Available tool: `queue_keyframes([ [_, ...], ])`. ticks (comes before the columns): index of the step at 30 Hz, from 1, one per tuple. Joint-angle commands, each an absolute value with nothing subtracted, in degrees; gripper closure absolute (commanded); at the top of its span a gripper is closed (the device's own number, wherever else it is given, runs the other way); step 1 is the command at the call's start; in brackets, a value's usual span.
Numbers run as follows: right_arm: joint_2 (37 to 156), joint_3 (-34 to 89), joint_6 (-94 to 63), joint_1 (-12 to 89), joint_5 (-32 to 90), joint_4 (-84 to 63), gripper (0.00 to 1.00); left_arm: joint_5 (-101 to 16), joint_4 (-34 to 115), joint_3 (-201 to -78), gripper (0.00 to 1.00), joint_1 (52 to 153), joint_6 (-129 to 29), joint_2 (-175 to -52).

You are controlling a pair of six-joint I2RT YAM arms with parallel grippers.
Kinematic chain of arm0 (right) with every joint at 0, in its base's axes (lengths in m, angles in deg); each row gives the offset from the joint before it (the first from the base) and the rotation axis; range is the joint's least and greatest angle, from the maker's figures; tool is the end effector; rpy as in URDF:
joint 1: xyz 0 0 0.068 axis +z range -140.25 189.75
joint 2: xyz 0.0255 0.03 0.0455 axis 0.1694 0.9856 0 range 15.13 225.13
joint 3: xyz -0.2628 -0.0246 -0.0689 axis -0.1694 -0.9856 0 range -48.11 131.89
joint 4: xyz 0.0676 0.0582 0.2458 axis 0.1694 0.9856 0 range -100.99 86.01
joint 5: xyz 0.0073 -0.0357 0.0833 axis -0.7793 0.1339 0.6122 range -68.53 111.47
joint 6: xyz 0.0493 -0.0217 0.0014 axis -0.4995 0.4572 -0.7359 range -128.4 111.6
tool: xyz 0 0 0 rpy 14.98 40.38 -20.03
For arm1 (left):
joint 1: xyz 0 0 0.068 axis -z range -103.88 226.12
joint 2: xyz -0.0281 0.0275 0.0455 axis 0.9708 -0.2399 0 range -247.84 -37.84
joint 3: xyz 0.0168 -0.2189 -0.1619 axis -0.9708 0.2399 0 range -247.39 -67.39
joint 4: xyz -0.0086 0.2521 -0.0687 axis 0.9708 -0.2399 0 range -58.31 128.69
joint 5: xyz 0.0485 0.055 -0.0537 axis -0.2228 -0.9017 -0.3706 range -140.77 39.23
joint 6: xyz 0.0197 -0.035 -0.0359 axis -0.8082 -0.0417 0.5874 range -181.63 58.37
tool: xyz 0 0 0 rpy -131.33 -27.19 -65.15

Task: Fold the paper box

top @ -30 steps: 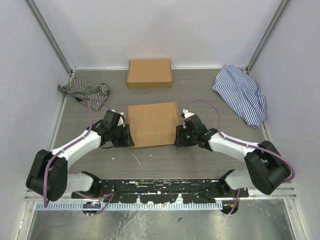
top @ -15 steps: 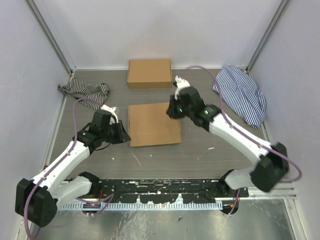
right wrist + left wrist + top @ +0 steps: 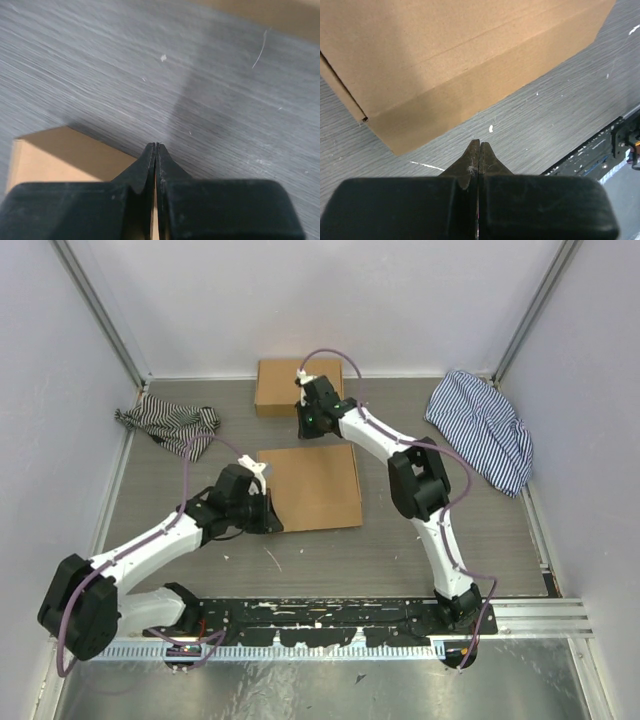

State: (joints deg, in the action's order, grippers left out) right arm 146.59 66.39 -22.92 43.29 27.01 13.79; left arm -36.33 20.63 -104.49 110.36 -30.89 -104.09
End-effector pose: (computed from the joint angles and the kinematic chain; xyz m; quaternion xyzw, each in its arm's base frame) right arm 0.4385 0.2948 0.2245 -0.1700 0.8958 0.2066 0.3550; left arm 0.1856 -0.1370 0.2086 0.0740 0.9219 -0.2931 0.2424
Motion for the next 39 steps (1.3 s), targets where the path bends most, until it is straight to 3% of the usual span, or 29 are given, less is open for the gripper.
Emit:
queue_keyframes([
  [1,148.01,70.24,-19.83,43.43,29.52,16.25,0.94,-38.56,26.44,-102.72,1.00,111.23,-32.15,-107.40],
  [14,146.58,59.11,-16.74,43.71,38.67,16.50,0.93,-46.11,34.33,-102.97,1.00,112.78,-30.65,-122.17],
  [20,145.82,56.22,-14.80,46.59,43.26,20.01,0.93,-71.55,38.29,-100.43,1.00,121.44,-26.56,-117.80],
  [28,144.81,52.00,-14.52,49.27,55.47,18.73,0.93,-90.63,51.51,-97.44,1.00,130.51,-24.61,-118.65],
  [33,146.15,53.86,-12.01,50.28,57.12,22.08,0.92,-91.59,57.75,-99.73,1.00,132.80,-24.70,-124.61],
  [39,147.38,57.64,-10.07,50.09,52.22,25.84,0.92,-92.26,54.19,-102.69,1.00,135.46,-23.53,-126.14],
])
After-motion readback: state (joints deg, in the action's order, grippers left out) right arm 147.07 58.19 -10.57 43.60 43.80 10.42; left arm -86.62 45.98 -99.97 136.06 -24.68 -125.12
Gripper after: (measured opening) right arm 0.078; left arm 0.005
